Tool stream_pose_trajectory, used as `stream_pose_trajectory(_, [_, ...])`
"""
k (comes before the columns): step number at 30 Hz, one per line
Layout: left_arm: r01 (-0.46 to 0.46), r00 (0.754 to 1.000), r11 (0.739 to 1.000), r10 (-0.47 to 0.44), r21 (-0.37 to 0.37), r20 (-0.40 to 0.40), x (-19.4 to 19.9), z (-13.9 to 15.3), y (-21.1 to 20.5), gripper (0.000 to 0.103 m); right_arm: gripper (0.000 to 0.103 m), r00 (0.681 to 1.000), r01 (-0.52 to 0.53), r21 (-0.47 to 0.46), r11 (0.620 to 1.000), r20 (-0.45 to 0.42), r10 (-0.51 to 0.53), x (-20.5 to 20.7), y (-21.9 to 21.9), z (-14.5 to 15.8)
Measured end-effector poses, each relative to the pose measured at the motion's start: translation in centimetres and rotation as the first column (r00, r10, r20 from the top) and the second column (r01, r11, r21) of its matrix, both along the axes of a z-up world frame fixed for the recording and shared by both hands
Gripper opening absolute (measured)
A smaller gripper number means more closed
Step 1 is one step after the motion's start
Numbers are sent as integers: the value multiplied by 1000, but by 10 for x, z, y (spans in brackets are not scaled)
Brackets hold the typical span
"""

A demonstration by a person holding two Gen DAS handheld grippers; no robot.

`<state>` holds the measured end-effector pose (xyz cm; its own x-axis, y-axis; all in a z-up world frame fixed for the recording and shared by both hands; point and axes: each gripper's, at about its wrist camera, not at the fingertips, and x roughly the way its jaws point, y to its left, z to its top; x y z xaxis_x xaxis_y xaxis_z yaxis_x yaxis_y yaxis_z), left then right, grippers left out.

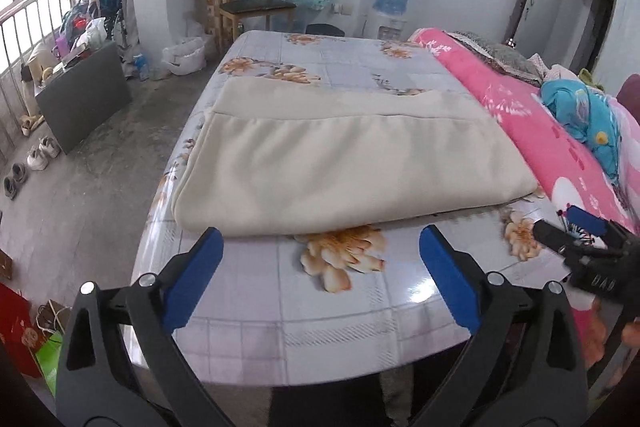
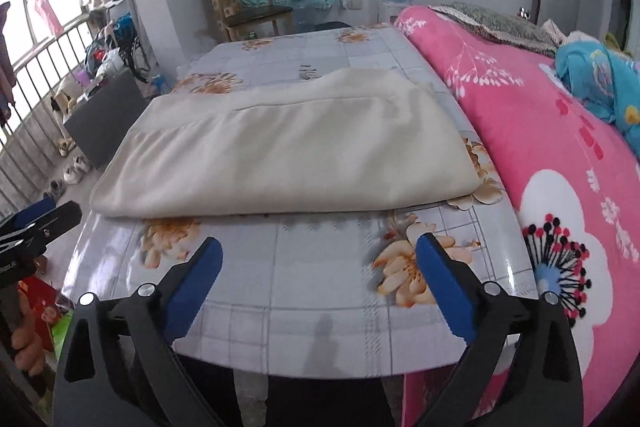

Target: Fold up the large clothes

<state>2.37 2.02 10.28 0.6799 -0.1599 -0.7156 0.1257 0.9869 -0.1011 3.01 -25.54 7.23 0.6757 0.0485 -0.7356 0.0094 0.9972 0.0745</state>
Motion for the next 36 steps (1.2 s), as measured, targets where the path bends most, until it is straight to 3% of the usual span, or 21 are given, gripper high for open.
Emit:
stream_pose_trajectory(6, [-64,996,988,55,137,69,-20,17,-26,95,97,999,18,-67,998,42,-15,-17,16,10])
stream_pose_trajectory(13, [-97,994,973,83,211,76,-16,19,-39,95,97,999,-2,-67,998,49,6,-20,20,14])
stream_pose_trajectory(23, [-156,987,975,158,156,-4,-1,3,-30,95,97,1000,0,-71,998,-14,-1,-8,21,3])
stream_pose_trajectory(36, [-180,978,970,194,166,-72,14,-11,-25,95,97,997,-7,-47,999,-75,3,10,25,-11])
